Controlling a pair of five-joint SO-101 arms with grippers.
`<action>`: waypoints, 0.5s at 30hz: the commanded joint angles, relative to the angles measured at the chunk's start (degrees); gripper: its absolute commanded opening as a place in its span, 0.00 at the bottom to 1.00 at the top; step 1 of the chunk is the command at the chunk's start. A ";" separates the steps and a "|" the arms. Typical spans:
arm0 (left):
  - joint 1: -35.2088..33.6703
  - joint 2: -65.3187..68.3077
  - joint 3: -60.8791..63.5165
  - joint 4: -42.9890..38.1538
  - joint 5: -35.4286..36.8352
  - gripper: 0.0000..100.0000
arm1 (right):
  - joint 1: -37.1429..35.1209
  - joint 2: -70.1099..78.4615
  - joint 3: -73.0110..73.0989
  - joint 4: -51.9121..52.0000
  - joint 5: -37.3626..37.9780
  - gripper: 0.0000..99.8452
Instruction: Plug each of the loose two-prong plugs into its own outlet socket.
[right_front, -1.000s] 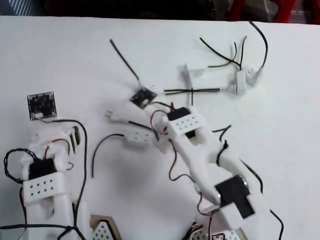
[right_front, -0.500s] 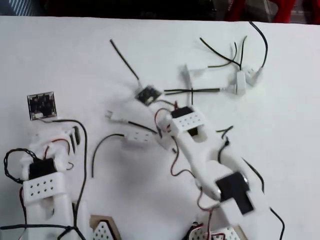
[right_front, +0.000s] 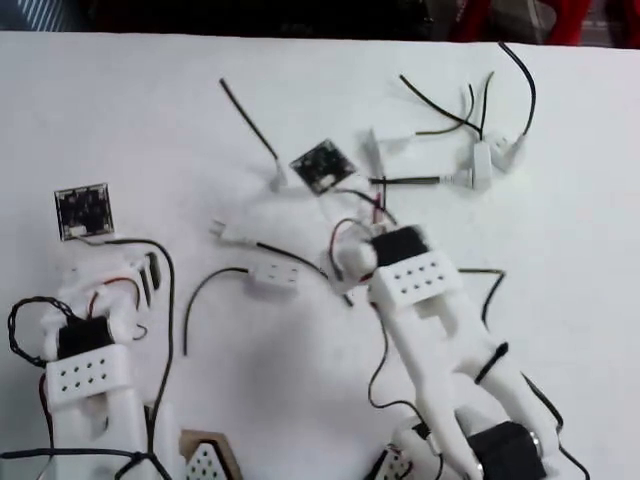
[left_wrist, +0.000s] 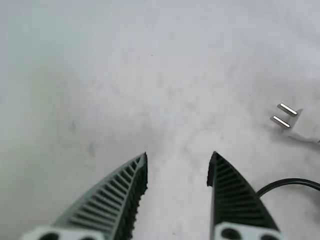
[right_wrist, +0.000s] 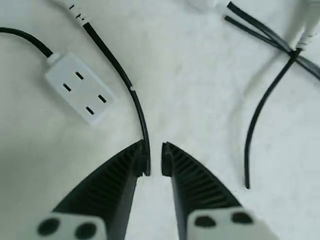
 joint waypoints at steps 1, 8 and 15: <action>-0.04 -1.36 -0.35 -1.14 0.26 0.21 | -3.03 3.74 0.88 -5.32 -2.73 0.14; -0.04 -1.36 -0.35 -1.14 0.26 0.21 | -3.03 17.98 0.79 -18.07 -2.81 0.10; -0.04 -1.36 -0.35 -1.14 0.26 0.21 | -3.03 23.96 -0.35 -22.20 -2.64 0.10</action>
